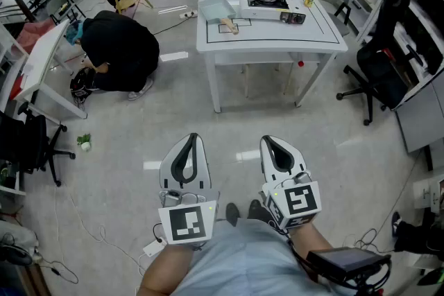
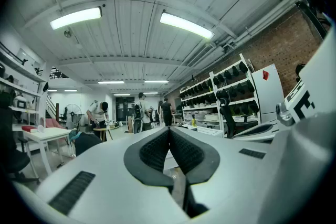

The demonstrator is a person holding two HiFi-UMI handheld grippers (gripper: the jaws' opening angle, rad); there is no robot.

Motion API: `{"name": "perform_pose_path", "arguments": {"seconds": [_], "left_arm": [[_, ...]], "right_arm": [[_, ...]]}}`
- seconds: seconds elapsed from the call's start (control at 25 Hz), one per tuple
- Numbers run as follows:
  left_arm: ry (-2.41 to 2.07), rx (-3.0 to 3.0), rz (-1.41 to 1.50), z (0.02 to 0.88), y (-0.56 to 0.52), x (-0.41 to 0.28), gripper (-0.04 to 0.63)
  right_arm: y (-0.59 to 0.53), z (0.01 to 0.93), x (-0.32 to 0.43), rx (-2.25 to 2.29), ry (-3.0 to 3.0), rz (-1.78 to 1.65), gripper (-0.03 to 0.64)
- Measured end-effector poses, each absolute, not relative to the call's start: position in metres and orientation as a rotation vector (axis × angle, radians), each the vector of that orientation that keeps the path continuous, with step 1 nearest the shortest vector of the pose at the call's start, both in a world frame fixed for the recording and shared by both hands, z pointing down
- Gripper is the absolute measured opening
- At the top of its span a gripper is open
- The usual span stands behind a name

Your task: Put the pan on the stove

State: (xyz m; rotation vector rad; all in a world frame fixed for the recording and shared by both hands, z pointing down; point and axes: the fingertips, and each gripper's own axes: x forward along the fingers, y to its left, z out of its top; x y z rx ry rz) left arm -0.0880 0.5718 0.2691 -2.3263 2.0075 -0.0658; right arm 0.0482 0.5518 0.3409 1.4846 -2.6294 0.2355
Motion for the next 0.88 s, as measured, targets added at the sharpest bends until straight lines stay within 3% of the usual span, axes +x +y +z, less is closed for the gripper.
{"name": "perform_pose_path", "arguments": {"seconds": [0.88], "left_arm": [[2.017, -2.389, -0.104, 0.296, 0.534, -0.098, 0.018]], "right_arm": [[0.512, 0.357, 0.047, 1.500, -2.589, 0.302, 0.051]]}}
